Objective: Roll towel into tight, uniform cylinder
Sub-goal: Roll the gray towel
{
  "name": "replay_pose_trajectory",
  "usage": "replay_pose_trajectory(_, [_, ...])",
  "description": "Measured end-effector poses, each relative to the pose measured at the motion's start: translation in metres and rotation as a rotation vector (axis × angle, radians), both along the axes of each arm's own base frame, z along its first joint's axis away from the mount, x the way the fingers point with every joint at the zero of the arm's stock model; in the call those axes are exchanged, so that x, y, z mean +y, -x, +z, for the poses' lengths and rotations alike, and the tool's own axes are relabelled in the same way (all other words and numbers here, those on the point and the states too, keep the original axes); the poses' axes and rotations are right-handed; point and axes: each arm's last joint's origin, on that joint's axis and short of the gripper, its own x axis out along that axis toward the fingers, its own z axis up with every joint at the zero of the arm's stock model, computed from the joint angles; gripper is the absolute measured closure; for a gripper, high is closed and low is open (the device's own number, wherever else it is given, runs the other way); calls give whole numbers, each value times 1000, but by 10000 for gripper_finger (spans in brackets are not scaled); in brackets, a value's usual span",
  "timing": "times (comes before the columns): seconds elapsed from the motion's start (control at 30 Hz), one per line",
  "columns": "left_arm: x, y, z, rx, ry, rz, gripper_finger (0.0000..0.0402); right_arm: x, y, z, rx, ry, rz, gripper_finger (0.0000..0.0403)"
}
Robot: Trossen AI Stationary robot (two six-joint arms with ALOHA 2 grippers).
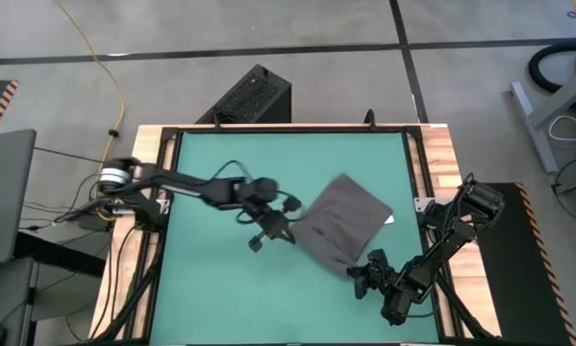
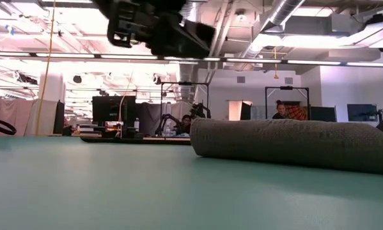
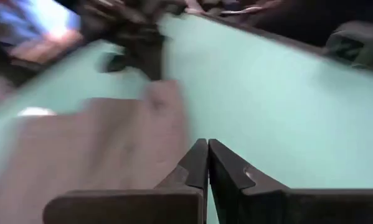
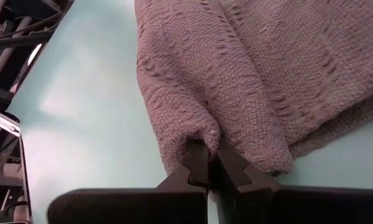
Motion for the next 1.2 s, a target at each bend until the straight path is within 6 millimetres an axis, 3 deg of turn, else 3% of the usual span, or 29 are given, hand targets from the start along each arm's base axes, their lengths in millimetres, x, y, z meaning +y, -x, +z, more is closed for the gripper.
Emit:
replay_pose_trajectory(0.1, [-1, 17, -5, -140, -97, 64, 397, 0, 0, 0, -2, 2, -1, 383])
replay_pose_trajectory(0.23, [0, 26, -25, -186, -168, 44, 368, 0, 0, 0, -2, 8, 0, 383])
replay_pose_trajectory(0.63, [-12, 4, -62, -48, -246, 144, 213, 0, 0, 0, 7, -1, 3, 382])
replay_pose_trajectory(0.83, [-18, -2, -61, -62, -300, 208, 152, 0, 0, 0, 8, -6, 5, 382])
replay_pose_trajectory(1.03, [-25, 0, -65, -23, -306, 222, 130, 0, 0, 0, 9, -7, 5, 382])
replay_pose_trajectory(1.2, [-24, -14, -84, 22, -343, 288, 131, 0, 0, 0, 12, -7, 5, 382])
